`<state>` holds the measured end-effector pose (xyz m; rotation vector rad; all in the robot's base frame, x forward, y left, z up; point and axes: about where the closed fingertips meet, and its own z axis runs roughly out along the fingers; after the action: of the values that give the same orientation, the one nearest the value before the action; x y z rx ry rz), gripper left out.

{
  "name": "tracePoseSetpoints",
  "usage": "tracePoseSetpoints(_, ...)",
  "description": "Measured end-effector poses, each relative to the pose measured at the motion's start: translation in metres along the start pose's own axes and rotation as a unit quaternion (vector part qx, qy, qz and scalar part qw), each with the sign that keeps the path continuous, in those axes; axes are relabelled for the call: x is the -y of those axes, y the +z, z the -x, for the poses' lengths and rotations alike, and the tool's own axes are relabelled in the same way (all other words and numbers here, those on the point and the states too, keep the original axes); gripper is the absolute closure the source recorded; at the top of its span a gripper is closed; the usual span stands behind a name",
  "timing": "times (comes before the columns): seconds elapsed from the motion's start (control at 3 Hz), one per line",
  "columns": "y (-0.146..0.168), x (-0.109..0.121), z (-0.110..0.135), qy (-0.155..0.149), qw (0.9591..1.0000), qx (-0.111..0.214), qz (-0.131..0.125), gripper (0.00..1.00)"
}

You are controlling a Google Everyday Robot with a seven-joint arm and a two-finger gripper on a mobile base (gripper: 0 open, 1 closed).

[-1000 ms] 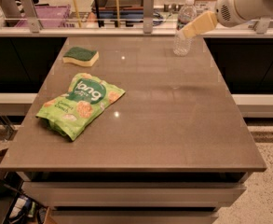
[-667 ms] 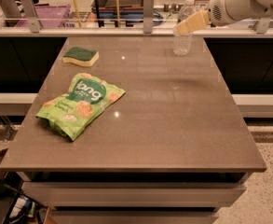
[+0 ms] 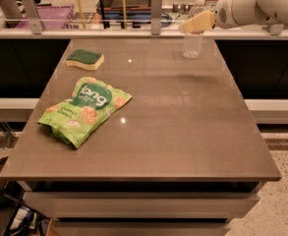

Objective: Move water bottle near green rice chip bag

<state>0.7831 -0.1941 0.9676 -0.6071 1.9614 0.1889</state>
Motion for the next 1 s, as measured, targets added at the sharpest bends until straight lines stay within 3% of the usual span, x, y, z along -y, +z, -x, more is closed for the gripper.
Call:
tracePoseSetpoints(0.67,0.024,0.014,0.007,0.019,0.9972,0.071,0.009,0.00)
tracePoseSetpoints(1.0,0.033,0.016,0.010,0.020,0.9959,0.086,0.015,0.00)
